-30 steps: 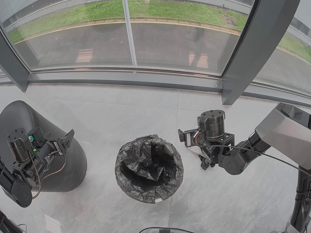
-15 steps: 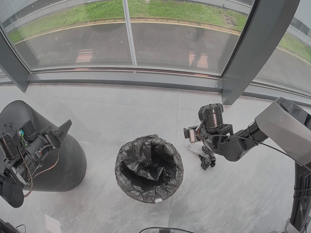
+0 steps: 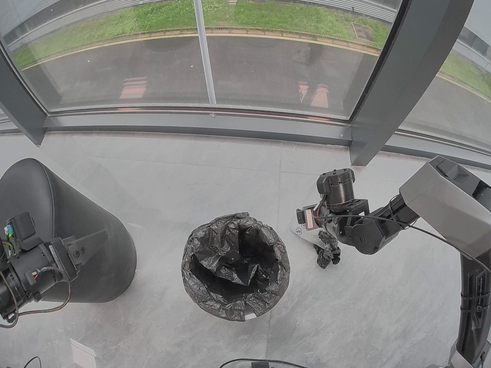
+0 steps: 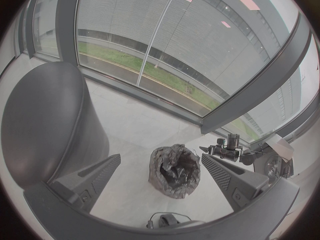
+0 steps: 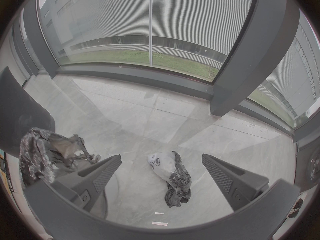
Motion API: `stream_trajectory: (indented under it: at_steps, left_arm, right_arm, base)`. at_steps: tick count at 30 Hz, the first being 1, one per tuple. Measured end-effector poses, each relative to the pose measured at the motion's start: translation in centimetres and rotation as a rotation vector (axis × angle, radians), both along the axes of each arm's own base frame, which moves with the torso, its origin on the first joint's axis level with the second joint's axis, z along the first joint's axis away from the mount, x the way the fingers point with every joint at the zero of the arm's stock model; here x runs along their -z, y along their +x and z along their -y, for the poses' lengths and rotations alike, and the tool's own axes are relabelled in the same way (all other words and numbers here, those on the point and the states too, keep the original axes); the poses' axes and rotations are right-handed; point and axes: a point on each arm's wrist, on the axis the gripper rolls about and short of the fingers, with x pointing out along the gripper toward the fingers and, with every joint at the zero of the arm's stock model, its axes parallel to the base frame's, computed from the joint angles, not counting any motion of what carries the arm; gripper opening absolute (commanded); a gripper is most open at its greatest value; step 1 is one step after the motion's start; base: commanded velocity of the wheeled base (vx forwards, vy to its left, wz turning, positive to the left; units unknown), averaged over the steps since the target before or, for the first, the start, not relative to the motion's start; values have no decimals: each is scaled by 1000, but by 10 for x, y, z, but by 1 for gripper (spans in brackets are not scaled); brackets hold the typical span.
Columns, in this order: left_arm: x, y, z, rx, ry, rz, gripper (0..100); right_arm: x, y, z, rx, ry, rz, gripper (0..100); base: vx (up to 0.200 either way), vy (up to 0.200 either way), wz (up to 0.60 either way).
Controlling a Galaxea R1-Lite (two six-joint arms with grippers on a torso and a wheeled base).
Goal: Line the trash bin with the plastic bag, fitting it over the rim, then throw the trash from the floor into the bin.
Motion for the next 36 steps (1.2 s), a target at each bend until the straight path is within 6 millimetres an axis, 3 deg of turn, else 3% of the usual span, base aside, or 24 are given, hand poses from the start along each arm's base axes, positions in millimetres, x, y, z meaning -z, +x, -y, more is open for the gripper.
stream_trajectory:
  at_steps: [8,16,28,36]
  left_arm:
    - [7,-44,-11,-57,41,-77,100]
    - [37,-79,-24,-194,122,-53,100]
    - [63,-104,-35,-402,187,2,100]
    - [79,-116,-39,-423,248,28,100]
  right_arm:
    - [19,10,14,23,-33,-41,100]
    - [31,17,21,32,-61,-55,100]
    - [41,20,22,36,-64,-61,100]
    - [53,34,25,25,-106,-26,100]
  base:
    - [0,0,0]
    - [0,0,0]
    - [0,0,0]
    - [0,0,0]
